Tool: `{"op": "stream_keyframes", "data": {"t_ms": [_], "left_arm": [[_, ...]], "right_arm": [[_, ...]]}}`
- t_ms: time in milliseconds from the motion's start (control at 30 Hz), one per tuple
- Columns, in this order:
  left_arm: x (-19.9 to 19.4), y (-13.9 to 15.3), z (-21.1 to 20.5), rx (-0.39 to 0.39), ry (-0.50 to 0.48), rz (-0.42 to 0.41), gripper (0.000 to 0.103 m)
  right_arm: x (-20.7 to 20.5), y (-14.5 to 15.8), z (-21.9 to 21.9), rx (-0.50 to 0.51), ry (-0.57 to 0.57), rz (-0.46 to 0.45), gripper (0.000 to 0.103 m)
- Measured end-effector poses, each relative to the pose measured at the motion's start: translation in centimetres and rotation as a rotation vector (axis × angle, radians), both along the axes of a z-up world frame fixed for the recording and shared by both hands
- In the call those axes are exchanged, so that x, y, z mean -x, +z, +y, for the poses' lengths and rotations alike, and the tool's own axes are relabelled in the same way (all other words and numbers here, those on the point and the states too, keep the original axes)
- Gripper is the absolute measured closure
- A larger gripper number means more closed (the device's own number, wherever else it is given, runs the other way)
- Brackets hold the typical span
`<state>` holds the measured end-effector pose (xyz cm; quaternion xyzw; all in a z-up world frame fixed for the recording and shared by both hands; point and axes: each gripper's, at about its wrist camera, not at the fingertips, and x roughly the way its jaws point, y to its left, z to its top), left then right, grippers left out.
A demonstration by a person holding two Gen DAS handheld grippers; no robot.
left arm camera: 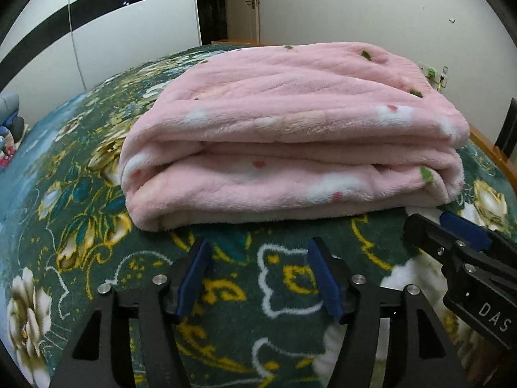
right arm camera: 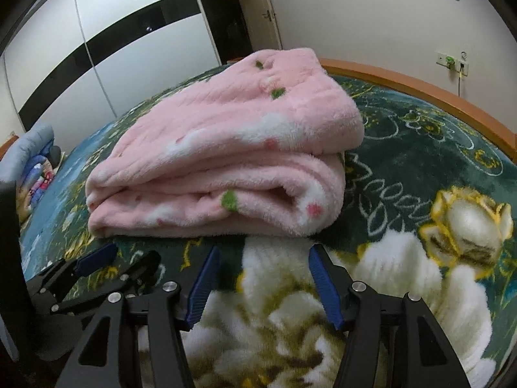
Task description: Fold clothes
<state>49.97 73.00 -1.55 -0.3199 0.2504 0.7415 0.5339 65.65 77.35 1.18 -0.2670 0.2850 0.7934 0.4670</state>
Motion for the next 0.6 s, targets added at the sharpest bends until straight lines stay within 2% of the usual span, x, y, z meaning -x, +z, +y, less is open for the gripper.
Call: {"op": "stream_keyframes", "data": {"t_ms": [233,600], "left_arm": [[-0.2,-0.6,0.6,0.012,0.003,0.038,0.029],[0.5,-0.8,0.7,0.005,0.004,0.026,0.027]], "right_arm": [[1.1,-0.4,0.4,-0.015,0.001,-0.029,0.026],[0.7,-0.5,0.0,-0.023,0.005,-0.008,0.023]]}}
